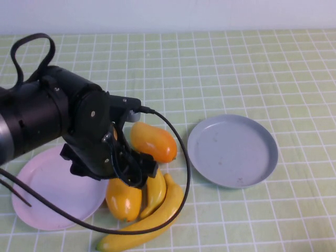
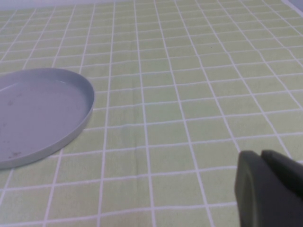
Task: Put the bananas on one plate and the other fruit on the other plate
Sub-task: Put one type of fruit in the left plate
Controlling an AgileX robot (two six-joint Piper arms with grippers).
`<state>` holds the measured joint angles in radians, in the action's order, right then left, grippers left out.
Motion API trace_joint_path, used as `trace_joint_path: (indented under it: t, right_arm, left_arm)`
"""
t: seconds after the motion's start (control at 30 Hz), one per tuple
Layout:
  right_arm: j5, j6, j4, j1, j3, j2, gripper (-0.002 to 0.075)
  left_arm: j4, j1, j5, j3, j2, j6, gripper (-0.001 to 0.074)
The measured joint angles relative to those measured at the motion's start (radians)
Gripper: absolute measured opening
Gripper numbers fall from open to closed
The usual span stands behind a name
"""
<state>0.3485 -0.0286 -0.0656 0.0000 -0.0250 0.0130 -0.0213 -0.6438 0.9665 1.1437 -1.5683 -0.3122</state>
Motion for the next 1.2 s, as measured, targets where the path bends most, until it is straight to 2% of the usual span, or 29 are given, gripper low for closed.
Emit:
trace_joint_path:
  t: [0.2, 0.6, 1.2]
  right_arm:
    - [0.0, 0.0, 0.0, 0.0, 0.0, 0.0, -0.0015]
    - [0.0, 0.0, 0.0, 0.0, 0.0, 0.0, -0.0015]
    - [0.0, 0.0, 0.0, 0.0, 0.0, 0.0, -0.0015]
  left_arm:
    - [-0.065, 0.0, -0.025, 0.0, -0.04, -0.056, 0.0645]
    - [-0.069, 0.0, -0.042, 0.0, -0.161, -0.066, 0.0647]
    - [-0.073, 0.0, -0.094, 0.004, -0.221, -0.066, 0.0648]
